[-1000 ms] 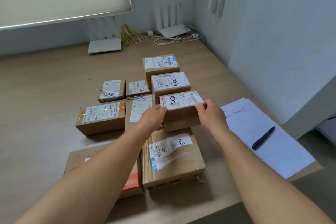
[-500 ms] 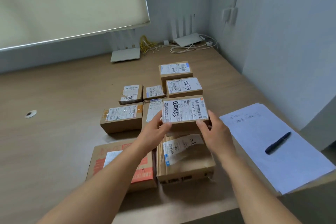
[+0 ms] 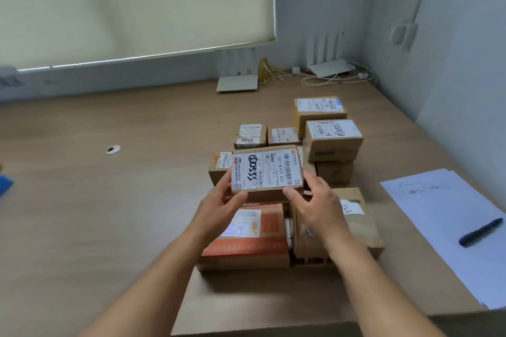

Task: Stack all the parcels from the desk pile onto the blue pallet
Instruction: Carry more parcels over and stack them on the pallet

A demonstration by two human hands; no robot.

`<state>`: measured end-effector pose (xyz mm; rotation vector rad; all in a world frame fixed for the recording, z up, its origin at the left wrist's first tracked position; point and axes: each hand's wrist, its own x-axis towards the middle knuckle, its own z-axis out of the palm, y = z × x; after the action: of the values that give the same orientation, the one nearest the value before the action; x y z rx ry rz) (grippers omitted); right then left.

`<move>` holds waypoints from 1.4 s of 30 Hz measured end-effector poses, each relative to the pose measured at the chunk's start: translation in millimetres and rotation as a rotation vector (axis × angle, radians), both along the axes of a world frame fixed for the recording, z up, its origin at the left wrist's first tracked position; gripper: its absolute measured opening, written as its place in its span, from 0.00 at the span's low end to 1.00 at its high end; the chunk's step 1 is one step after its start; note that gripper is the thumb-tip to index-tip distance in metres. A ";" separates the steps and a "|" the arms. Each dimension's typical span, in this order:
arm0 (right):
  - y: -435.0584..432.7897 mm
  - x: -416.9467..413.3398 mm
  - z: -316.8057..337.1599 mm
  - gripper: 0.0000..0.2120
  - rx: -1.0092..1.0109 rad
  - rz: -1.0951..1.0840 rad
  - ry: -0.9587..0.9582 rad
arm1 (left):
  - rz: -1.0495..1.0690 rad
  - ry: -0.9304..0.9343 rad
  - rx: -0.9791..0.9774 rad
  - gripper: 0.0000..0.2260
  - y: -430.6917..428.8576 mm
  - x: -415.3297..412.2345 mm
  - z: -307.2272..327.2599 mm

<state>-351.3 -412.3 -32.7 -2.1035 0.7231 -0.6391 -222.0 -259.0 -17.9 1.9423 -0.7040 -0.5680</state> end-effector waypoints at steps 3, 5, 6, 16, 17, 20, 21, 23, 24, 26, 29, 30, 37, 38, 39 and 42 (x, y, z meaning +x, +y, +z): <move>38.7 22.9 3.7 0.23 -0.031 0.051 0.005 | 0.054 -0.013 -0.001 0.24 46.4 17.9 -1.1; 64.7 38.6 4.9 0.23 -0.050 0.081 0.004 | 0.084 -0.041 -0.007 0.24 78.0 27.8 0.0; 77.7 46.3 5.9 0.24 -0.059 0.104 0.007 | 0.100 -0.051 -0.010 0.24 93.3 32.3 1.1; 185.6 112.3 19.5 0.23 -0.115 0.244 -0.029 | 0.272 -0.049 -0.082 0.25 213.1 74.7 5.1; 195.2 118.3 19.8 0.22 -0.120 0.257 -0.035 | 0.288 -0.045 -0.093 0.25 224.9 77.4 5.1; 228.9 135.7 19.1 0.21 -0.133 0.299 -0.044 | 0.331 -0.043 -0.114 0.25 262.8 83.9 6.9; 242.1 141.5 18.4 0.21 -0.128 0.317 -0.047 | 0.344 -0.044 -0.114 0.25 277.3 86.2 7.6; 270.5 153.4 16.4 0.22 -0.107 0.358 -0.060 | 0.369 -0.050 -0.104 0.26 307.6 91.9 7.8; 285.9 159.4 15.6 0.22 -0.098 0.381 -0.066 | 0.383 -0.051 -0.098 0.26 323.5 95.5 7.5; 318.1 171.4 13.2 0.22 -0.086 0.421 -0.085 | 0.415 -0.055 -0.089 0.26 356.0 101.9 6.9; 364.8 189.4 9.5 0.20 -0.051 0.471 -0.111 | 0.480 -0.072 -0.078 0.26 403.6 110.3 7.8; 379.1 195.3 8.6 0.20 -0.041 0.488 -0.115 | 0.504 -0.075 -0.076 0.26 418.2 113.1 8.4; 450.5 246.6 8.8 0.20 -0.018 0.605 -0.136 | 0.656 -0.098 -0.077 0.25 494.0 144.0 10.3; 458.9 255.3 7.5 0.20 -0.017 0.617 -0.141 | 0.673 -0.099 -0.081 0.25 502.6 150.5 10.1; 467.1 264.2 5.9 0.20 -0.015 0.627 -0.144 | 0.682 -0.100 -0.083 0.25 511.0 157.8 9.7; 491.9 296.1 1.5 0.20 0.006 0.645 -0.170 | 0.698 -0.106 -0.066 0.24 535.4 185.3 11.2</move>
<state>-55.1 79.6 -31.2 -2.0797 -0.0636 -0.4386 -36.7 276.4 -6.7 2.0004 -0.0734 -0.0095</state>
